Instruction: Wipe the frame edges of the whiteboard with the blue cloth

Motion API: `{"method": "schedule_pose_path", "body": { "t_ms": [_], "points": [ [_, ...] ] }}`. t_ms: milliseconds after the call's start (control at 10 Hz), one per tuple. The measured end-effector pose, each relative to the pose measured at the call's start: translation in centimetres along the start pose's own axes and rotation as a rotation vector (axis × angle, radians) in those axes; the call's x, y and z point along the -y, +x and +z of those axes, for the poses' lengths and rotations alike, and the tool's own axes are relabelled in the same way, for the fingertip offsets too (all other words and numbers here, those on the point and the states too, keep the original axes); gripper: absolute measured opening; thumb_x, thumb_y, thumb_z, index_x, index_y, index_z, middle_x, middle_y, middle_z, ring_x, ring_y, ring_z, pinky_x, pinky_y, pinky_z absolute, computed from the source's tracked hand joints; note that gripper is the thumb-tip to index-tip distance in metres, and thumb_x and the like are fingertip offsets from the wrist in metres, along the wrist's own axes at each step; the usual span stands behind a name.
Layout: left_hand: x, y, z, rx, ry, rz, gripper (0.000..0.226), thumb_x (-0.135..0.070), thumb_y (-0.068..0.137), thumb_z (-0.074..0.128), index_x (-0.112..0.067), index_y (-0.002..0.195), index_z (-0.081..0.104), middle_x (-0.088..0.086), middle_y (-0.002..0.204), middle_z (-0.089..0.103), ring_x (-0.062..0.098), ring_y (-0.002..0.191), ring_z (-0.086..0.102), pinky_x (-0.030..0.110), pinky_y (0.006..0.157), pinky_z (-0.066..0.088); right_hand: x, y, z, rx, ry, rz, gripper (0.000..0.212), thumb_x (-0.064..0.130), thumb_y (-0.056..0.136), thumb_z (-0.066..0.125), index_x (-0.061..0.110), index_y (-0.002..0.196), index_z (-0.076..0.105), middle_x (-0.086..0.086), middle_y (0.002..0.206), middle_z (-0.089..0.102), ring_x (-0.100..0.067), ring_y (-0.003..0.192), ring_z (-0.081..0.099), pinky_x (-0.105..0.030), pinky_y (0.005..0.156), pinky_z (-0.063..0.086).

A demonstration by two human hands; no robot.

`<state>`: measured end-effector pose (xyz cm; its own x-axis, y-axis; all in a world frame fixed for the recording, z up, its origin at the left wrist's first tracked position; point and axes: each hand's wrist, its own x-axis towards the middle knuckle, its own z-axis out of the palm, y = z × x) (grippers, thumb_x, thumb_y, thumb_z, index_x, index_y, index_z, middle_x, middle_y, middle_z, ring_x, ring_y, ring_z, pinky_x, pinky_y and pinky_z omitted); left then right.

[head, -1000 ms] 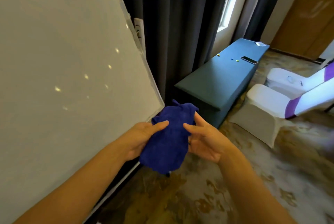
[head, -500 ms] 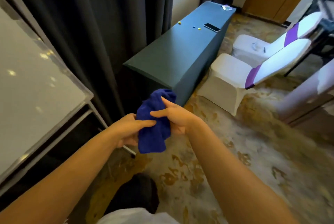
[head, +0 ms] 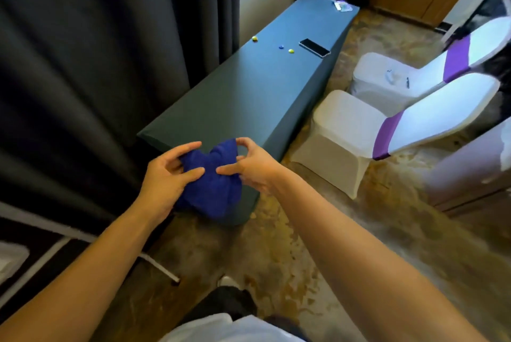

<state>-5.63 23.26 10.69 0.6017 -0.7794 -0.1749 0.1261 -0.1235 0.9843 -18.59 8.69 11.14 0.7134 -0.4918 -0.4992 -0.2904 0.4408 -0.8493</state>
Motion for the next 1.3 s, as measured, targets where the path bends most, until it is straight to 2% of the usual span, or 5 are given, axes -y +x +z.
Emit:
{"method": "schedule_pose_path", "body": {
  "t_ms": [200,400,700,900,1300],
  "points": [
    [-3.1,9.4,3.7,-0.254,0.398,0.302,0.061,0.005,0.075,0.077,-0.033,0.122,0.064,0.001,0.114,0.071,0.001,0.096,0.067,0.021,0.088,0.054,7.0,7.7,-6.9,-0.015,-0.224,-0.218,0.105,-0.013,0.069,0.079,0.028,0.148,0.024,-0.013,0.090,0.072,-0.024,0.080,0.071,-0.043,0.078,0.060],
    [-3.5,19.3,5.9,-0.393,0.717,0.181,0.027,-0.017,0.077,0.082,-0.024,0.102,0.075,0.006,0.106,0.066,0.023,0.099,0.064,0.045,0.093,0.053,12.9,17.2,-13.5,0.103,-0.582,-0.233,0.020,0.017,0.074,0.084,0.016,0.091,0.073,-0.006,0.079,0.066,-0.015,0.075,0.061,-0.043,0.082,0.056],
    [-5.5,31.0,12.0,-0.167,-0.512,-0.256,0.022,-0.037,0.094,0.056,-0.023,0.109,0.065,0.003,0.112,0.073,0.020,0.103,0.070,0.040,0.076,0.060,21.8,28.2,-21.5,0.681,-0.001,0.139,0.027,0.028,0.090,0.069,0.019,0.113,0.059,-0.004,0.109,0.068,-0.024,0.100,0.066,-0.044,0.082,0.054],
    [-0.3,29.7,13.9,-0.274,-0.370,-0.642,0.070,-0.027,0.059,0.093,-0.009,0.121,0.066,0.015,0.118,0.072,0.031,0.109,0.069,0.048,0.095,0.054,18.2,33.9,-21.0,0.659,-0.182,0.397,0.041,-0.002,0.084,0.070,0.007,0.122,0.060,-0.016,0.117,0.070,-0.033,0.104,0.069,-0.046,0.086,0.056],
    [9.3,20.5,13.5,-1.162,-0.132,-0.889,0.047,-0.014,0.078,0.081,-0.019,0.117,0.056,0.011,0.115,0.066,0.029,0.102,0.065,0.047,0.087,0.056,7.7,35.7,-15.6,0.326,-0.857,0.293,0.037,0.012,0.090,0.059,0.018,0.126,0.052,-0.012,0.115,0.067,-0.030,0.099,0.064,-0.046,0.087,0.055]
  ]
}}
